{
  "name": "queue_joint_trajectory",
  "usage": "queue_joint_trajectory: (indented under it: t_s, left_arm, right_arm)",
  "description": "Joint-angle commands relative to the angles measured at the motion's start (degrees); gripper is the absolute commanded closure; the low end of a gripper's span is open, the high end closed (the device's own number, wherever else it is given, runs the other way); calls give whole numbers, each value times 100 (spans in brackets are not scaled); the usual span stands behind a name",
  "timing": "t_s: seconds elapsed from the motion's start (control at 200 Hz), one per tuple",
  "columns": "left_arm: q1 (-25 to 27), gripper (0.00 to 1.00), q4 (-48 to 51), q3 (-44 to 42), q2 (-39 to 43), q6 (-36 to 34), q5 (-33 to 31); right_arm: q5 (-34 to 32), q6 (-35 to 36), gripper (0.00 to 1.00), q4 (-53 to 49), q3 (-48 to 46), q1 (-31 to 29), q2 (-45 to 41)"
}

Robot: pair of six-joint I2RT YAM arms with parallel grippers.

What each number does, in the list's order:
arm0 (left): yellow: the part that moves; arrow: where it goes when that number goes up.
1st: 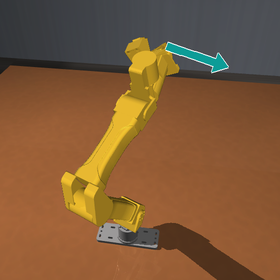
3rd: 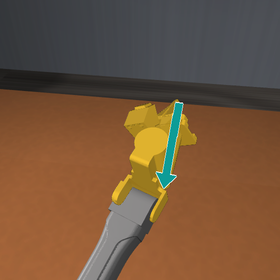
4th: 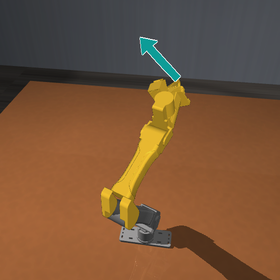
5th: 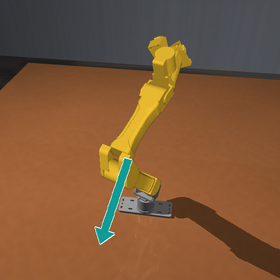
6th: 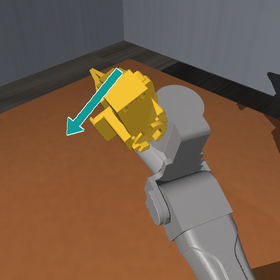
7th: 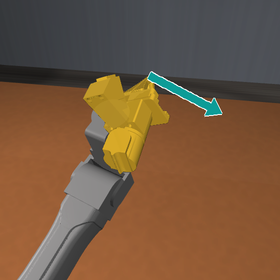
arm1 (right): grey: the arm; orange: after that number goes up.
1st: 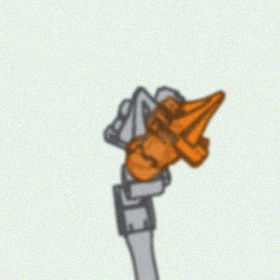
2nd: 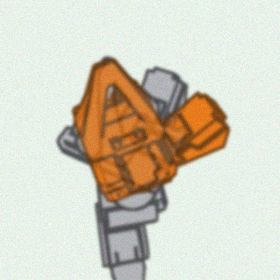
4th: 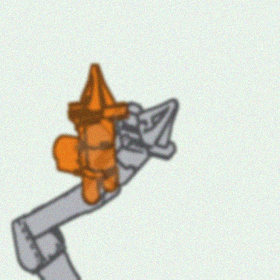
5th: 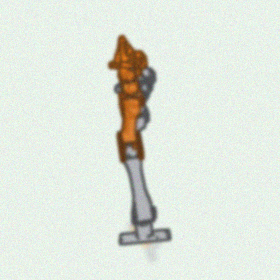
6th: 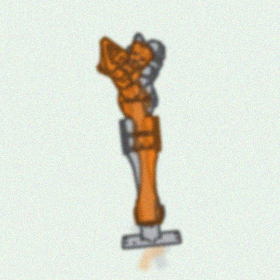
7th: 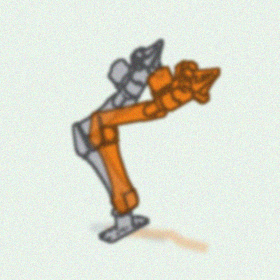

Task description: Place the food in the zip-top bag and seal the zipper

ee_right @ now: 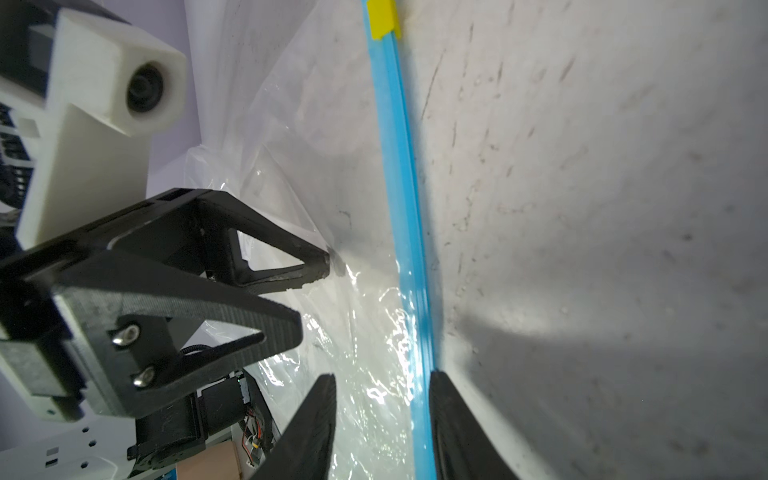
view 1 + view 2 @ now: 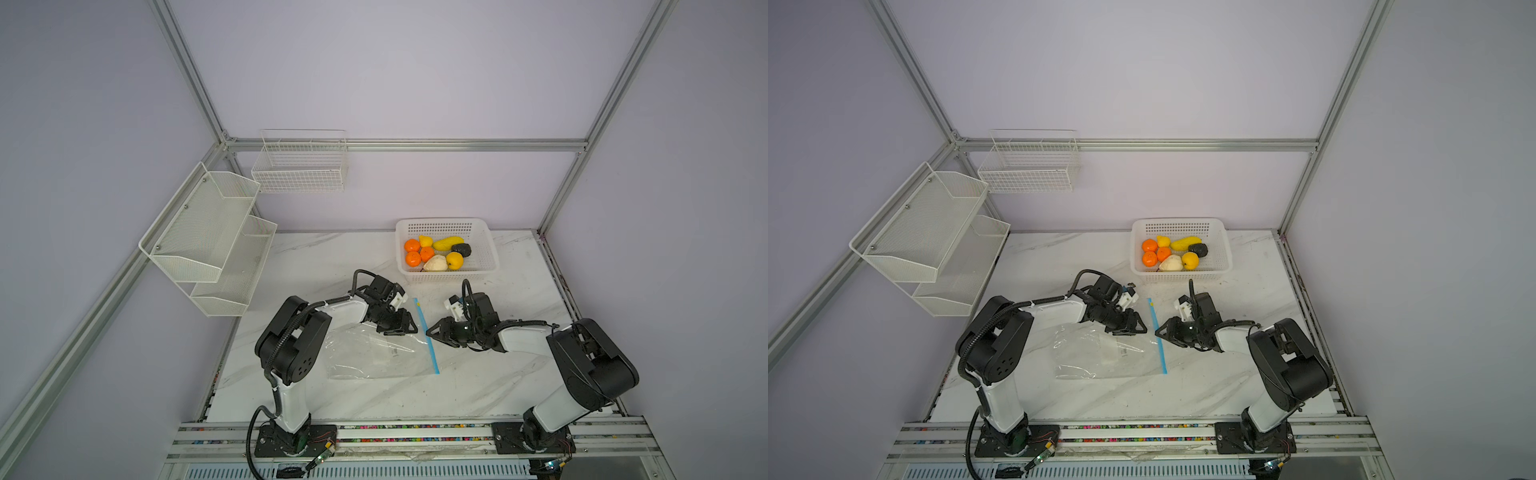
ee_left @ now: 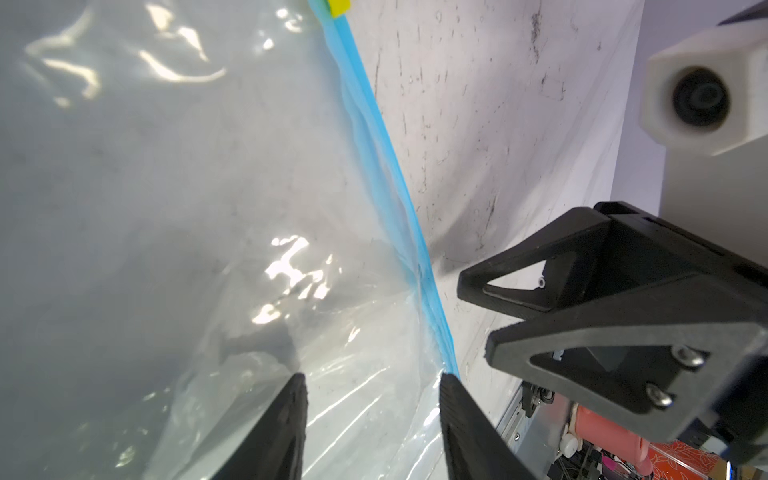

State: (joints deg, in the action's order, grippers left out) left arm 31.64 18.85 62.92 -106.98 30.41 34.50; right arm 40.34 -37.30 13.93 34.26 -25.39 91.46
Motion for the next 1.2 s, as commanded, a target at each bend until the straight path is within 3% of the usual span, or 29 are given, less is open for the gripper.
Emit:
queue_joint_trajectory:
  t_s: [0.0,0.415,1.195]
  left_arm:
    - [-62,49,-163,29,88,-5,57]
    - [-121,51,-158,-266,81,50,-12]
    - [-184,52,-157,-288,-194,109,39]
  right_arm:
    - [-70,-70,60,-127,4,27,69]
    - [-211,-40,61,-392,158,17,350]
    - [712,-776,61,405,179,25,637]
